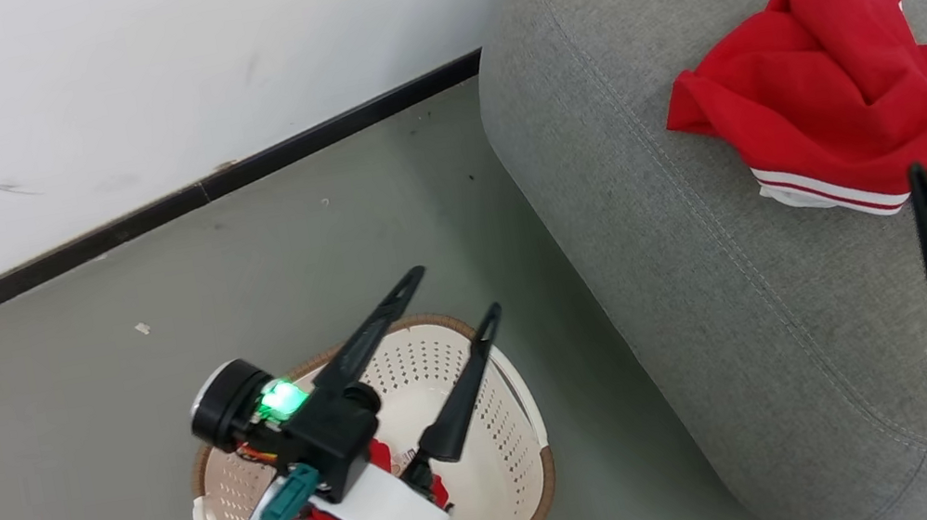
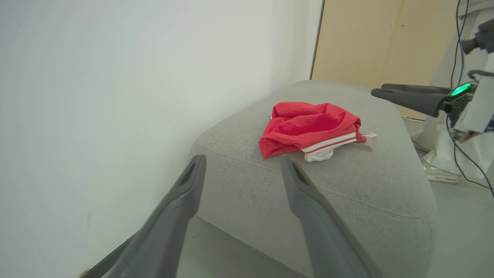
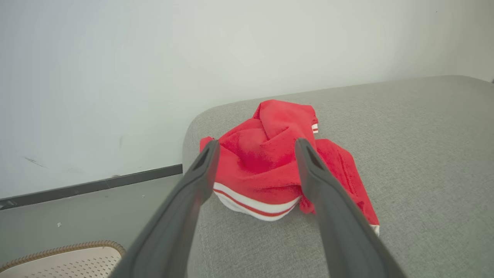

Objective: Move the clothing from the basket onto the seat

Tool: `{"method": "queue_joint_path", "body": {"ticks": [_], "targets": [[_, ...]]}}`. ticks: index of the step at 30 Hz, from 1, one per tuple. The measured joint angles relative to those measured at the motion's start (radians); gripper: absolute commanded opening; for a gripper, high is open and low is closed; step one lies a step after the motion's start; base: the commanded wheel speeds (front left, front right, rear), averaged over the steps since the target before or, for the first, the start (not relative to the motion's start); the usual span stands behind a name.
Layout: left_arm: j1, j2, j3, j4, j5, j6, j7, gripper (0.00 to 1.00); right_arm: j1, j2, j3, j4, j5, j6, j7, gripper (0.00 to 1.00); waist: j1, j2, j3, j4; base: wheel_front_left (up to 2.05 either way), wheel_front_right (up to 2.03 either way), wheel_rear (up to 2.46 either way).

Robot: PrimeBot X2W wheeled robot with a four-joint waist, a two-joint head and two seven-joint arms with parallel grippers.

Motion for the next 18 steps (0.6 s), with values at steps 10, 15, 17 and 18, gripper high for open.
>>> {"method": "queue_joint_path", "body": {"ticks": [10, 15, 17, 18], "targets": [[0.095, 0.017, 0.131, 0.037, -0.039, 0.098, -0.042, 1.00, -0.079, 0.033, 0.165, -0.060, -0.035, 0.000, -0.002, 1.00, 0.0000, 0.0000, -0.044, 0.044, 0.00, 0.00, 0.00], [0.161, 0.034, 0.213, 0.043, -0.064, 0.150, -0.058, 1.00, -0.082, 0.058, 0.234, -0.061, -0.028, 0.000, -0.004, 1.00, 0.0000, 0.0000, -0.071, 0.087, 0.00, 0.00, 0.00], [0.183, 0.034, 0.236, 0.045, -0.071, 0.165, -0.059, 1.00, -0.082, 0.058, 0.255, -0.060, -0.029, 0.000, -0.004, 1.00, 0.0000, 0.0000, -0.081, 0.103, 0.00, 0.00, 0.00], [0.194, 0.034, 0.247, 0.045, -0.076, 0.170, -0.060, 1.00, -0.082, 0.058, 0.261, -0.058, -0.032, 0.000, -0.004, 1.00, 0.0000, 0.0000, -0.086, 0.111, 0.00, 0.00, 0.00]]}}
